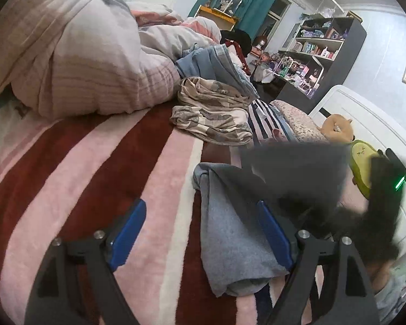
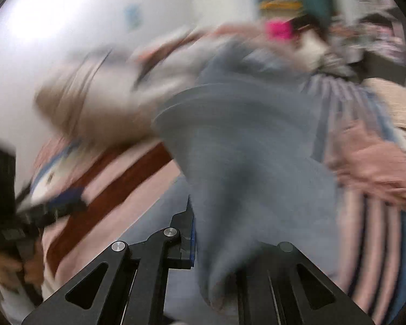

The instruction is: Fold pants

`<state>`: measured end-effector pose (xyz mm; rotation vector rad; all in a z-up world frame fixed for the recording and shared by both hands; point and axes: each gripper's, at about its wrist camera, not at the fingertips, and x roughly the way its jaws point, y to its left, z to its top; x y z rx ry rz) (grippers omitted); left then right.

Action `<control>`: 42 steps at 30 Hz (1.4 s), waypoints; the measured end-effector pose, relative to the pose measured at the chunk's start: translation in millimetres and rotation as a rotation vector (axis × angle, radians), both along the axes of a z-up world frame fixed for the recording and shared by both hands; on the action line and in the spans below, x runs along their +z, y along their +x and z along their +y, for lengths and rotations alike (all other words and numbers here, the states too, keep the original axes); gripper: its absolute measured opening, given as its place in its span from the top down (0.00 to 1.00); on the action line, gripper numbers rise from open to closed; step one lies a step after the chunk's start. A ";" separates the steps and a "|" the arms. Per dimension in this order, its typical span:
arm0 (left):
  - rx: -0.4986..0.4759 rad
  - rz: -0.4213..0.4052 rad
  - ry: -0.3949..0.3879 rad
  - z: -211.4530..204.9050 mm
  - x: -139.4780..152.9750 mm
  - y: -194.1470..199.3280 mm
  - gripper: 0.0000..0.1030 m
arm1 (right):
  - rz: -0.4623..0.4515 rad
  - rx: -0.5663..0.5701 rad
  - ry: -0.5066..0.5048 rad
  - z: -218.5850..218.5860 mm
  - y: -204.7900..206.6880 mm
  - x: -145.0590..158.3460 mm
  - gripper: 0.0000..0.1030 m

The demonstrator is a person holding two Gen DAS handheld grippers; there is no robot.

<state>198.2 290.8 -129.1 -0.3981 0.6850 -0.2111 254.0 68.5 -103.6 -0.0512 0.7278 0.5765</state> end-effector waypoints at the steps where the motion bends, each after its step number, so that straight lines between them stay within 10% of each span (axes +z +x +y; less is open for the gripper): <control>1: -0.008 0.003 -0.008 0.7 -1.9 1.1 0.22 | 0.040 0.040 -0.040 17.9 -0.5 -17.8 0.97; 7: -0.036 0.038 -0.023 -0.4 -12.7 10.6 0.21 | 0.085 0.047 -0.094 31.3 -2.5 -63.1 0.87; 14: -0.107 0.041 -0.092 -13.9 -13.1 23.4 0.17 | 0.116 0.130 -0.014 -4.9 -36.4 -36.9 0.44; 23: -0.156 0.178 0.056 -57.4 -46.8 42.6 0.18 | 0.129 -0.228 0.032 -119.7 2.9 -29.9 0.38; 27: -0.193 0.206 0.083 -57.3 -61.6 38.6 0.34 | 0.257 -0.213 0.112 -131.2 14.5 -66.1 0.43; 42: -0.106 0.167 0.056 -21.9 -44.4 20.6 0.25 | 0.288 -0.231 0.072 -150.3 -19.3 -69.7 0.43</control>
